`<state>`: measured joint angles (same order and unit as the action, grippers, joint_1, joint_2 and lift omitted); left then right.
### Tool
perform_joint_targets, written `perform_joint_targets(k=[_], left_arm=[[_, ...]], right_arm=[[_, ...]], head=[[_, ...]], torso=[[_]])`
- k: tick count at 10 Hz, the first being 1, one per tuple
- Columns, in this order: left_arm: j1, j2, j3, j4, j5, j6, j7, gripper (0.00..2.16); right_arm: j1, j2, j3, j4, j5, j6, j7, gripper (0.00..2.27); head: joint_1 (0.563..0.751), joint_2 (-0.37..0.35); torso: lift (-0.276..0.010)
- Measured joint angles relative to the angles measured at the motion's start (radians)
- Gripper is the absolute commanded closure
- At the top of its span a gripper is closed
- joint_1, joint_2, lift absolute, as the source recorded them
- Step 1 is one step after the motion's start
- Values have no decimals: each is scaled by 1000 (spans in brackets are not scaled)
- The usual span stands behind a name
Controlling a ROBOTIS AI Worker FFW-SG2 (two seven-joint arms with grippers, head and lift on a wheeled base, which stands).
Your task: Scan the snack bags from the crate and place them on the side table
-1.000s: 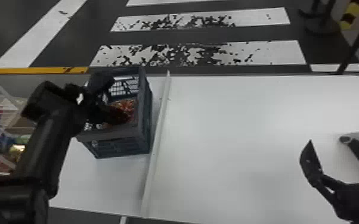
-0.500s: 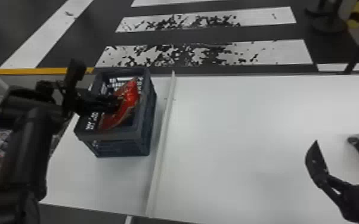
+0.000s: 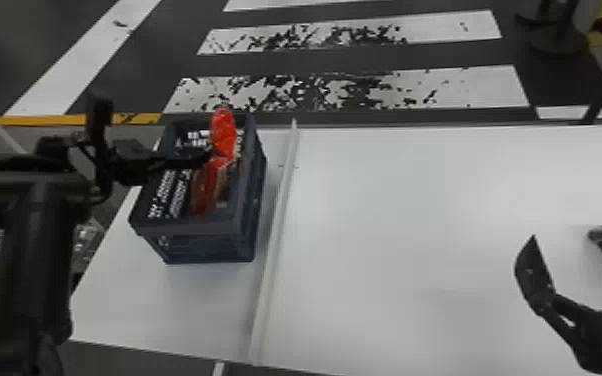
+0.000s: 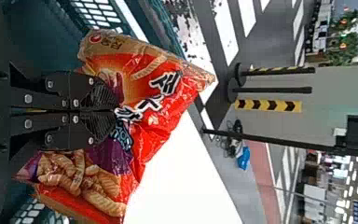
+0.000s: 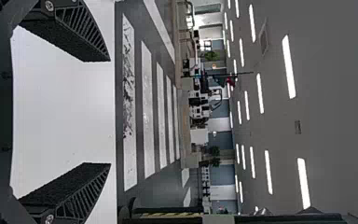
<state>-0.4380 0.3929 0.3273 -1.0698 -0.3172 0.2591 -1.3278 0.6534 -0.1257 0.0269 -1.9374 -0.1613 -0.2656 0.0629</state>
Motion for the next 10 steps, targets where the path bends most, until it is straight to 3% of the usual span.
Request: perform_joint_targets(k=[4, 7, 8, 10], left_arm=[[47, 0, 75, -178, 71, 154, -41, 2135], [128, -8, 120, -440, 176, 375, -45, 2135], [157, -28, 121, -537, 203, 455, -38, 2135], [201, -101, 99, -700, 214, 552, -24, 2135]], right_arm=[[3, 0, 1, -5, 1, 1, 0, 76], [3, -1, 1, -6, 0, 4, 0, 76], [3, -2, 1, -6, 0, 4, 0, 76], [5, -2, -2, -6, 0, 3, -2, 76]], head=[[695, 210], [695, 207], [695, 188], [695, 141]], torso=[[-94], [-94], [-94], [-94]])
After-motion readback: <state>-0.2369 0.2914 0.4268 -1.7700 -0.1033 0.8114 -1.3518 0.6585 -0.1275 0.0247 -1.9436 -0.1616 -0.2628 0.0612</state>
